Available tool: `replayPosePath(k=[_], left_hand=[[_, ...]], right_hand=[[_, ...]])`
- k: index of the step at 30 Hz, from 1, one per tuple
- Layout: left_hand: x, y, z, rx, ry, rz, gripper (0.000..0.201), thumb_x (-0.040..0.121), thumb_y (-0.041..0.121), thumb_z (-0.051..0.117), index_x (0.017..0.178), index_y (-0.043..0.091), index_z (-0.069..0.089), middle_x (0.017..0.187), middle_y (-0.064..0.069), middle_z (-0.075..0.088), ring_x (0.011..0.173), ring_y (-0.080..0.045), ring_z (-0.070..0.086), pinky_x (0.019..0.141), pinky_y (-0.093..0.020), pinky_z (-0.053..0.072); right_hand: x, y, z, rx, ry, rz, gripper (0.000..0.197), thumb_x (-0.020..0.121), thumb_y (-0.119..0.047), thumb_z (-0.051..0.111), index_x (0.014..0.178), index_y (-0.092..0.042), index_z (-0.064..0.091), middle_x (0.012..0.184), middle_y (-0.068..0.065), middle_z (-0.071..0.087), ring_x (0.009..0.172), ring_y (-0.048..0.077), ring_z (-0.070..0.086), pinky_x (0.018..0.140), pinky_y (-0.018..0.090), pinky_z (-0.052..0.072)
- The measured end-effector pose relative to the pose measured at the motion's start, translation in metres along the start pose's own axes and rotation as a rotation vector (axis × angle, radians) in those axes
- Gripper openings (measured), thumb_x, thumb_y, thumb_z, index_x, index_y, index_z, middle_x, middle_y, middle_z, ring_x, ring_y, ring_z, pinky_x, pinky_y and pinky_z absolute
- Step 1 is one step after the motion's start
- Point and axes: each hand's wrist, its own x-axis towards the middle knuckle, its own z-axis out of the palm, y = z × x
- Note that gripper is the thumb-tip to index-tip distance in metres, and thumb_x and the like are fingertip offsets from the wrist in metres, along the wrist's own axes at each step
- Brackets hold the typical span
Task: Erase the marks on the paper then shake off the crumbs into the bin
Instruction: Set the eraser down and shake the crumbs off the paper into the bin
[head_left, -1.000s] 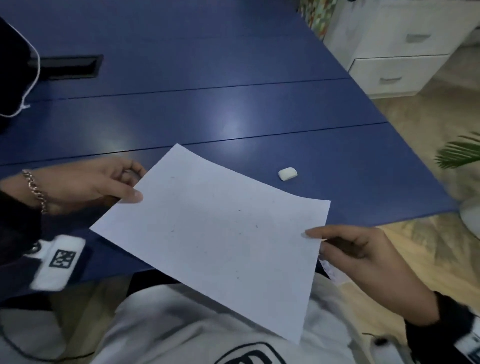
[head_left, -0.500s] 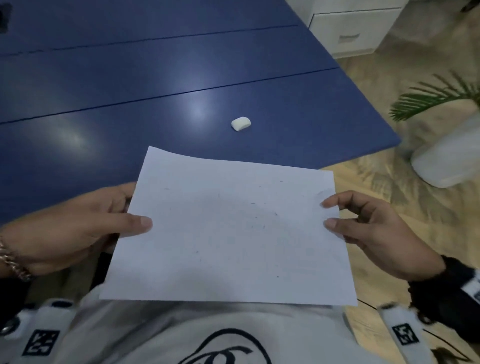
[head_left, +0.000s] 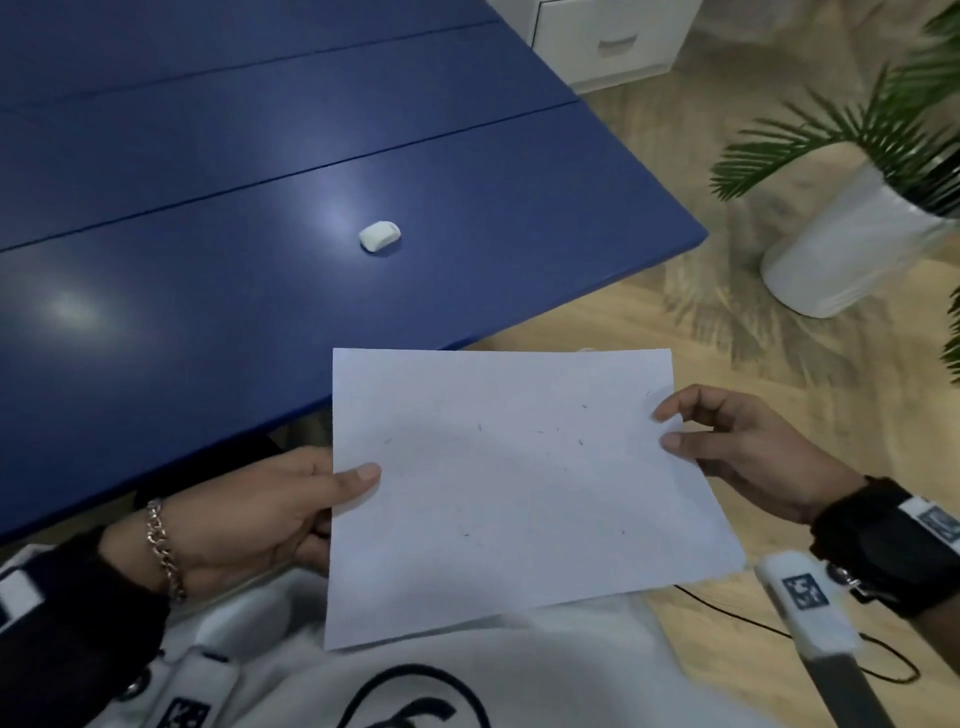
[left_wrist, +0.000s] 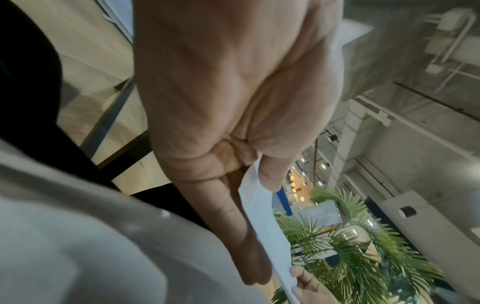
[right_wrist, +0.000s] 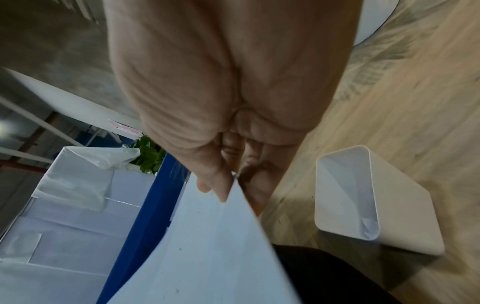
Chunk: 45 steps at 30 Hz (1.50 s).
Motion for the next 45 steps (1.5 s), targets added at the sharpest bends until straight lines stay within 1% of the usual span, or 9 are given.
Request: replayPosePath(k=[5, 9, 13, 18, 21, 31, 37, 42, 45], left_hand=[[0.016, 0.01, 0.016, 0.061, -0.092, -0.011, 0.037, 0.106, 0.035, 0.056, 0.114, 0.007, 0.079, 0.12, -0.023, 0.074, 0.109, -0.04, 0.073, 0.093, -0.05, 0.061], [0.028, 0.019, 0.028, 0.061, -0.119, -0.017, 0.035, 0.102, 0.022, 0.05, 0.102, 0.011, 0.083, 0.11, -0.02, 0.077, 0.088, -0.026, 0.077, 0.072, -0.035, 0.064], [0.04, 0.022, 0.033, 0.061, -0.171, -0.045, 0.032, 0.099, 0.023, 0.054, 0.114, 0.006, 0.078, 0.12, -0.021, 0.075, 0.103, -0.033, 0.076, 0.081, -0.038, 0.065], [0.061, 0.024, 0.048, 0.058, -0.158, -0.043, 0.031, 0.106, 0.018, 0.052, 0.132, 0.007, 0.066, 0.124, -0.013, 0.075, 0.112, -0.029, 0.074, 0.09, -0.037, 0.062], [0.07, 0.025, 0.052, 0.051, -0.142, -0.058, 0.029, 0.108, 0.014, 0.05, 0.131, 0.006, 0.065, 0.122, -0.013, 0.076, 0.111, -0.029, 0.074, 0.087, -0.034, 0.063], [0.084, 0.025, 0.031, 0.118, -0.091, -0.033, 0.04, 0.093, 0.005, 0.073, 0.132, 0.006, 0.066, 0.129, -0.015, 0.072, 0.124, -0.041, 0.065, 0.114, -0.061, 0.042], [0.108, 0.033, 0.036, 0.103, 0.114, -0.051, 0.031, 0.1, -0.008, 0.055, 0.123, 0.006, 0.068, 0.113, -0.006, 0.079, 0.103, -0.02, 0.077, 0.082, -0.028, 0.063], [0.129, 0.039, 0.048, 0.08, 0.179, -0.082, 0.028, 0.101, -0.009, 0.055, 0.115, 0.009, 0.07, 0.108, -0.004, 0.08, 0.094, -0.016, 0.078, 0.073, -0.02, 0.061], [0.141, 0.041, 0.057, 0.088, 0.219, -0.085, 0.028, 0.1, -0.011, 0.055, 0.109, 0.009, 0.072, 0.104, -0.005, 0.081, 0.087, -0.015, 0.078, 0.07, -0.019, 0.06]], right_hand=[[0.002, -0.002, -0.021, -0.069, 0.074, -0.03, 0.017, 0.097, 0.011, 0.061, 0.109, 0.001, 0.067, 0.094, 0.001, 0.071, 0.072, 0.014, 0.068, 0.06, 0.021, 0.056], [0.009, -0.011, -0.034, -0.101, 0.118, -0.065, 0.02, 0.1, 0.007, 0.058, 0.109, -0.007, 0.07, 0.093, 0.003, 0.07, 0.077, 0.018, 0.069, 0.065, 0.023, 0.059], [0.019, -0.018, -0.047, -0.148, 0.13, -0.087, 0.024, 0.101, 0.006, 0.058, 0.119, -0.007, 0.066, 0.108, 0.013, 0.064, 0.09, 0.027, 0.067, 0.083, 0.04, 0.059], [0.03, -0.015, -0.062, -0.171, 0.123, -0.041, 0.042, 0.098, 0.008, 0.06, 0.134, -0.014, 0.055, 0.095, 0.006, 0.065, 0.076, 0.02, 0.069, 0.065, 0.029, 0.061], [0.044, 0.002, -0.066, -0.185, 0.089, 0.02, 0.054, 0.097, 0.005, 0.064, 0.14, -0.025, 0.052, 0.1, 0.01, 0.067, 0.086, 0.03, 0.07, 0.078, 0.043, 0.06], [0.116, 0.048, -0.04, -0.1, -0.025, 0.062, 0.045, 0.098, 0.006, 0.061, 0.138, -0.015, 0.06, 0.116, 0.016, 0.07, 0.104, 0.038, 0.073, 0.094, 0.052, 0.059], [0.167, 0.075, -0.033, -0.065, -0.041, 0.062, 0.036, 0.099, 0.004, 0.062, 0.133, -0.007, 0.061, 0.111, 0.026, 0.068, 0.099, 0.034, 0.07, 0.095, 0.048, 0.055], [0.197, 0.099, -0.027, -0.029, 0.003, 0.129, 0.042, 0.099, 0.003, 0.061, 0.139, -0.01, 0.057, 0.105, 0.015, 0.063, 0.081, 0.019, 0.067, 0.069, 0.027, 0.054], [0.211, 0.113, -0.027, -0.042, 0.021, 0.144, 0.037, 0.098, 0.005, 0.06, 0.13, -0.012, 0.064, 0.106, 0.016, 0.065, 0.093, 0.027, 0.066, 0.085, 0.042, 0.055]])
